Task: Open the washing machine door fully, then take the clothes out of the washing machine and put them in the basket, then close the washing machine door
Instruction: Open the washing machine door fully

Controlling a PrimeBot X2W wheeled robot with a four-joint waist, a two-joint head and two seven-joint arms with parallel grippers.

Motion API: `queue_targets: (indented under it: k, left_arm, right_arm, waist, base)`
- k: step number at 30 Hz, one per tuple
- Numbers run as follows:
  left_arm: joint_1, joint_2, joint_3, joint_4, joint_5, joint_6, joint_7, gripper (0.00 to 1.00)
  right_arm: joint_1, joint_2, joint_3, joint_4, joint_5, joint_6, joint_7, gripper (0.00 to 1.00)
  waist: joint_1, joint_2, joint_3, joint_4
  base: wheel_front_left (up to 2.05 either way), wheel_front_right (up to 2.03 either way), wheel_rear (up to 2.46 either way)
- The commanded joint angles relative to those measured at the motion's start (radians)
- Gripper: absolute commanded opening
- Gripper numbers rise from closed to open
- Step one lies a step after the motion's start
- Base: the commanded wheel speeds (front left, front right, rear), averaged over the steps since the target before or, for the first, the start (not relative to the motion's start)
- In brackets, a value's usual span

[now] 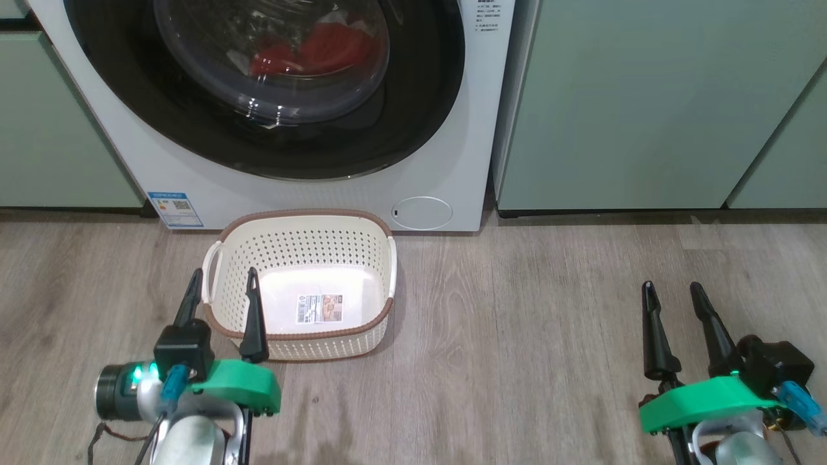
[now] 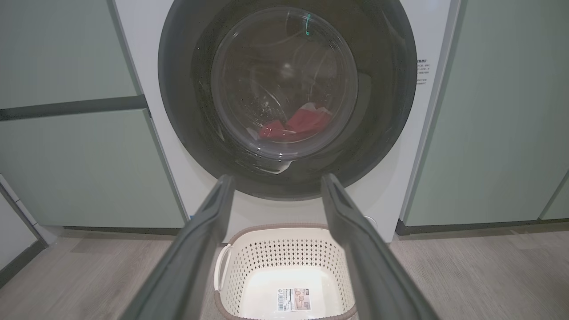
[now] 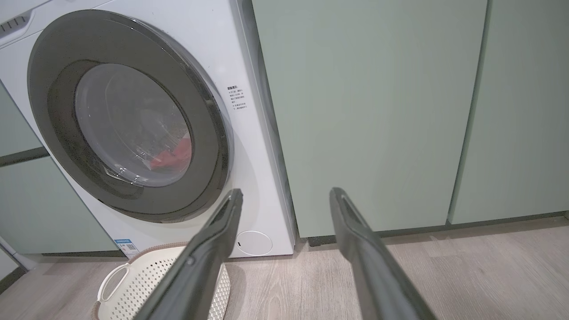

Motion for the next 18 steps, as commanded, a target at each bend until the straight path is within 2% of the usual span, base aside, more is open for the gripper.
queue_targets:
  k: [1, 9, 10, 11, 12, 18]
  left_arm:
    - [-0.05, 0.003, 0.033, -0.027, -0.006, -0.003, -0.009, 1.0]
    - [-0.051, 0.003, 0.029, -0.019, -0.02, -0.005, -0.009, 1.0]
    - [-0.05, 0.003, 0.029, -0.018, -0.022, -0.006, -0.009, 1.0]
    - [-0.05, 0.003, 0.028, -0.017, -0.024, -0.006, -0.009, 1.0]
    - [-0.05, 0.003, 0.026, -0.016, -0.027, -0.007, -0.009, 1.0]
    - [-0.053, 0.003, 0.013, -0.015, -0.041, -0.014, -0.009, 1.0]
  right_arm:
    - [-0.037, -0.002, 0.025, -0.026, 0.008, -0.001, -0.009, 1.0]
    - [-0.05, -0.002, 0.022, -0.019, 0.032, -0.001, -0.009, 1.0]
    - [-0.052, -0.002, 0.022, -0.014, 0.048, -0.001, -0.009, 0.7]
    - [-0.056, -0.002, 0.018, -0.005, 0.077, -0.001, -0.009, 0.16]
    - [-0.061, -0.002, 0.008, 0.003, 0.115, -0.001, -0.009, 0.0]
    - [-0.154, -0.002, -0.001, 0.086, 0.357, -0.001, -0.009, 0.0]
  waist:
    - [0.0, 0.0, 0.0, 0.001]
    - [0.0, 0.0, 0.002, 0.003]
    - [0.0, 0.0, 0.002, 0.004]
    - [0.0, 0.0, 0.003, 0.005]
    - [0.0, 0.0, 0.006, 0.007]
    - [0.0, 0.0, 0.038, 0.022]
  base:
    - [0.0, 0.0, 0.0]
    - [0.0, 0.0, 0.0]
    - [0.0, 0.0, 0.0]
    - [0.0, 0.0, 0.0]
    - [0.0, 0.0, 0.0]
    - [0.0, 0.0, 0.0]
